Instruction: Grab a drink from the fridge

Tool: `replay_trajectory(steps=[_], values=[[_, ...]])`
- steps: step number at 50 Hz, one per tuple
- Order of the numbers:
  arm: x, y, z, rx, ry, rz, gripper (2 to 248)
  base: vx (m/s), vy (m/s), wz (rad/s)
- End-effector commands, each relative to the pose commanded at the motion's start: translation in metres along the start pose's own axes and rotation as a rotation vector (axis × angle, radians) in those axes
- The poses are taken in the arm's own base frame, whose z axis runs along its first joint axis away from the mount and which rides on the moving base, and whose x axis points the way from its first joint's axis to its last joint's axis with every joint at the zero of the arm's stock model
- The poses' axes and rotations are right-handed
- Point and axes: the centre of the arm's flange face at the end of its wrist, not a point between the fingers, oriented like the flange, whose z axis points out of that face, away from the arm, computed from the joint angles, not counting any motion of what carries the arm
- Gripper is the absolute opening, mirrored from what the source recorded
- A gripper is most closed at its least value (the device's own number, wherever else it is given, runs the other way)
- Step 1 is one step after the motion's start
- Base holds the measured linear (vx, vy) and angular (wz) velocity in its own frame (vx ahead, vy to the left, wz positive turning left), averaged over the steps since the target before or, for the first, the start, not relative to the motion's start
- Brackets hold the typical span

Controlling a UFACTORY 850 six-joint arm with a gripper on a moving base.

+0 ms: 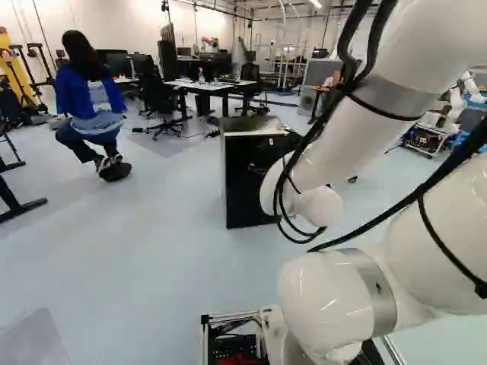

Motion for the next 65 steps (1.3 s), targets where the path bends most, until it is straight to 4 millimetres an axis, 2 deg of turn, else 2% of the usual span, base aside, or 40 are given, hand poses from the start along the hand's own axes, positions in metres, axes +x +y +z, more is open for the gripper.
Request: replay_trajectory(steps=[32,65], values=[[0.0000,0.0000,0.0000,0.000,0.000,0.000,247,0.004,0.000,0.000],[0.0000,0.0000,0.0000,0.000,0.000,0.000,247,0.080,0.008,-0.011]])
